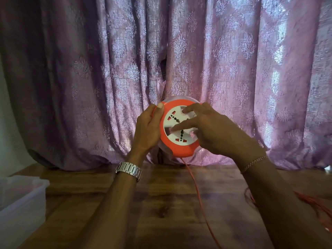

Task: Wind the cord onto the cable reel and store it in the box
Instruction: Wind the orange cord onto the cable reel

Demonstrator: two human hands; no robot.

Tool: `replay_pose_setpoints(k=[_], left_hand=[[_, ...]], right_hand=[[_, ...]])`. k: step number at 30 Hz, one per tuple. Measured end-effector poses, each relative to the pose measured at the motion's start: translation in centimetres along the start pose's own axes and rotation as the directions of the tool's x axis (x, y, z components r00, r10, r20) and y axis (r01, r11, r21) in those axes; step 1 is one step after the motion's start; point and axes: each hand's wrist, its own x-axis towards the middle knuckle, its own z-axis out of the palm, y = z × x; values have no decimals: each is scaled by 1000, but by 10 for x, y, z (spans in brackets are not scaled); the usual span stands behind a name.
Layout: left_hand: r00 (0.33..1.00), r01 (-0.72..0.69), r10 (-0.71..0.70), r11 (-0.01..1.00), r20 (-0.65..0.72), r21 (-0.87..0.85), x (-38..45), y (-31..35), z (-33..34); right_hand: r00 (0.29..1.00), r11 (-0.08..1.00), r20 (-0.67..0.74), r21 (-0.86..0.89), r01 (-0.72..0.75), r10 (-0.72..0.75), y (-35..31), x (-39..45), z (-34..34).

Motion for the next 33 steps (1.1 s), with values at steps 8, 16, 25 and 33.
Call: replay_pose_setpoints(k=[8,16,25,33], left_hand=[[999,-34,34,999,6,-4,1,-1,-1],[1000,-19,18,1000,12,13,3,-4,0],[999,-30,30,1000,10,3,1,-1,-1],[999,-48,47,998,17,46,2,-7,2]], right_hand=[[999,999,-40,-48,-18,16,-11,-2,2],[919,967,-306,25,-253,248,-13,0,8],[898,994,-427,20,-106,104,-4,3,8],[998,993,34,109,45,-48,1,4,9]])
